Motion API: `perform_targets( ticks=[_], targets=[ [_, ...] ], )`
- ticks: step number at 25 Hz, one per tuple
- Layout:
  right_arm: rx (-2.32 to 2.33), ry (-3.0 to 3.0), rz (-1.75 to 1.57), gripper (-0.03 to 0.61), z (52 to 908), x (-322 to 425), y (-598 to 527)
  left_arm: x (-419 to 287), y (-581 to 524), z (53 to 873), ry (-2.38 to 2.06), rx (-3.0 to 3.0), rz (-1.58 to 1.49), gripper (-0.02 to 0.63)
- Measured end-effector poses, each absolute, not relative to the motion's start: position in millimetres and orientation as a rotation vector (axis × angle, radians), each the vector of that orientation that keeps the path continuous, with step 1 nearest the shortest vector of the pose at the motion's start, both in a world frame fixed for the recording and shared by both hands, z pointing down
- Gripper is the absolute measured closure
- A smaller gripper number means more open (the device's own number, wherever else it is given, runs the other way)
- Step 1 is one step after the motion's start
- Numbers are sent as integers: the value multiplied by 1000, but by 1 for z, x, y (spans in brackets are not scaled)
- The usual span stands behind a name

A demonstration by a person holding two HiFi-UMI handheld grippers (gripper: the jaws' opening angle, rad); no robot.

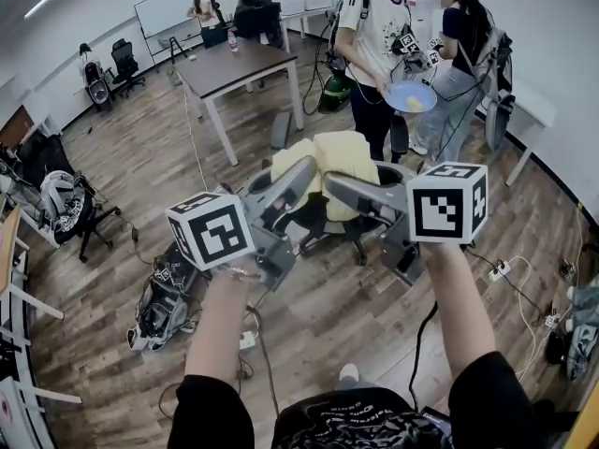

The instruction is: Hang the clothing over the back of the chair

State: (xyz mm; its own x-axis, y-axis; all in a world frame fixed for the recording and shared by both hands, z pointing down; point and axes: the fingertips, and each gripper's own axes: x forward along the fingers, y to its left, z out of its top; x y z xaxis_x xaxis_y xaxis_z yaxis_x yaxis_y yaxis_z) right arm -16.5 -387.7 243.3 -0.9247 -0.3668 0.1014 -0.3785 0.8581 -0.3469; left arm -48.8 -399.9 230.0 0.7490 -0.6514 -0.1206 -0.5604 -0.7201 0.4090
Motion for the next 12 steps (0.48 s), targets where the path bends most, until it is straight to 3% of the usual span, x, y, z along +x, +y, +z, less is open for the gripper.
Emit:
perform_targets(
  ticks=[12],
  targets=[
    [700,-2899,707,408,299,-27,-359,-60,-373,286,-866,2486,-350,574]
  ],
)
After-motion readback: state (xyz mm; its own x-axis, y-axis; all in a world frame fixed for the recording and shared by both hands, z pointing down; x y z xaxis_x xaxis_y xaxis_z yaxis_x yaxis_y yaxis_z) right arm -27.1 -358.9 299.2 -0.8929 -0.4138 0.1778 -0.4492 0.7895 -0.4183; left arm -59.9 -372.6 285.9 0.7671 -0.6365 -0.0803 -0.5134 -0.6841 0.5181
